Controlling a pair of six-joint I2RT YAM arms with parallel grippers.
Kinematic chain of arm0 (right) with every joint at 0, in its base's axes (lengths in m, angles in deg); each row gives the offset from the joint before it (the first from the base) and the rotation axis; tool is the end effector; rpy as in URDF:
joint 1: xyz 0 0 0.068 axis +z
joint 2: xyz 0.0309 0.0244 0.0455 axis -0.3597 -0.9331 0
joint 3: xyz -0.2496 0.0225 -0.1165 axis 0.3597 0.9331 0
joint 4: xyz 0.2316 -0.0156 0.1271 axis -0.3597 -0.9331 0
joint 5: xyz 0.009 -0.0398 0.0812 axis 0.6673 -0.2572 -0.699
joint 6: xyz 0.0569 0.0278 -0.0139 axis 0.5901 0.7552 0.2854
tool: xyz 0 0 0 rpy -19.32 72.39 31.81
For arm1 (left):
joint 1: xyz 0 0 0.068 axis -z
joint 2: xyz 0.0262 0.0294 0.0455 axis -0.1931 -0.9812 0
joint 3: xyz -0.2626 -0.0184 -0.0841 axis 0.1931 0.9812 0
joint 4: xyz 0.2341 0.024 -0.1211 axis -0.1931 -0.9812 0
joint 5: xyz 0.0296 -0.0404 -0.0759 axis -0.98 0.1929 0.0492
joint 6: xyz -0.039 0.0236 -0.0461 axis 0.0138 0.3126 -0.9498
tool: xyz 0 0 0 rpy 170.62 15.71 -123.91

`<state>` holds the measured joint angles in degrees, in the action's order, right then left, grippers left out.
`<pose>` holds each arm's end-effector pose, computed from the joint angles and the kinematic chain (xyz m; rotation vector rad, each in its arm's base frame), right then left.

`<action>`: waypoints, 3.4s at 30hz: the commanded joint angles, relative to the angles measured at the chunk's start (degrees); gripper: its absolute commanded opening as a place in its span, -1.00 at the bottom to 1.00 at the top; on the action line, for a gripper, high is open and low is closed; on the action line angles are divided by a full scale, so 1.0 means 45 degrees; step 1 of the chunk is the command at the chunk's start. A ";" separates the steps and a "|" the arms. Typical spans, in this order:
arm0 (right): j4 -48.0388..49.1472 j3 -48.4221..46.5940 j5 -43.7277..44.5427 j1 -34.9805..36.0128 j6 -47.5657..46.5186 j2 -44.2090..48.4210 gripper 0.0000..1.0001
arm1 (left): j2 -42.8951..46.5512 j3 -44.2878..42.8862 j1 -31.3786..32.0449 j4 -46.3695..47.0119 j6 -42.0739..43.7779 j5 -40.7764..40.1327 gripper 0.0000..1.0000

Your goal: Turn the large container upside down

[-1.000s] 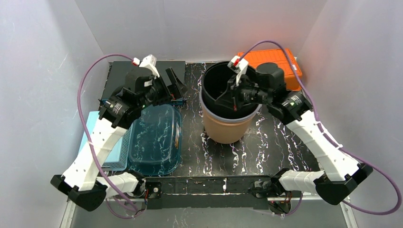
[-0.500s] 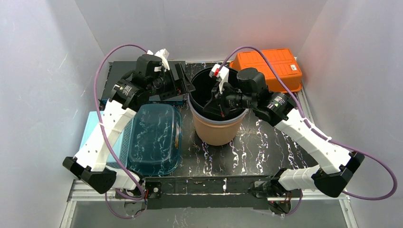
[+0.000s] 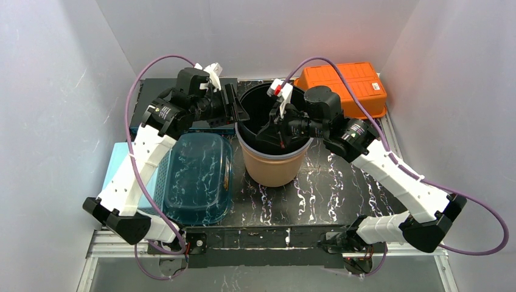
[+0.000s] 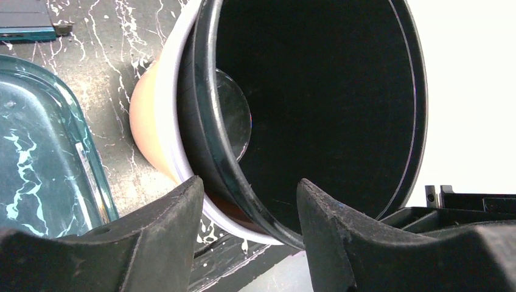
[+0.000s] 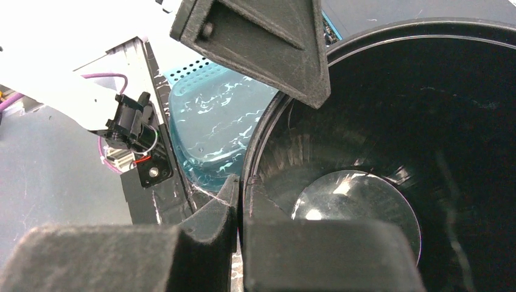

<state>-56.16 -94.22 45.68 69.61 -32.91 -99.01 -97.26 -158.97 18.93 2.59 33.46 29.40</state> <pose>0.1794 0.2301 0.4459 -0.9701 1.6731 0.9650 0.2465 -0.1543 0.4580 0.0255 2.1862 -0.8855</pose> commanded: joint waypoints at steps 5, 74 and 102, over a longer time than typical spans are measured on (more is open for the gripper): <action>0.2137 -0.0432 -0.0884 0.0190 0.0276 0.0930 -0.97 | -0.0270 -0.0372 -0.0089 -0.0070 0.0312 0.0799 -0.04; 0.2212 0.2288 -0.3957 -0.7831 0.9741 0.1135 0.16 | 0.3743 0.5663 -0.1915 0.7750 -0.4637 0.2097 -1.00; -0.1997 -0.2588 0.0487 -0.6261 0.5664 -0.0454 -0.97 | 0.3354 0.4163 -0.1915 0.5396 -0.2560 0.2169 0.26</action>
<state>-68.84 -100.19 47.25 40.74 -9.56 -102.18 -83.66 -136.81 10.32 29.10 18.18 37.86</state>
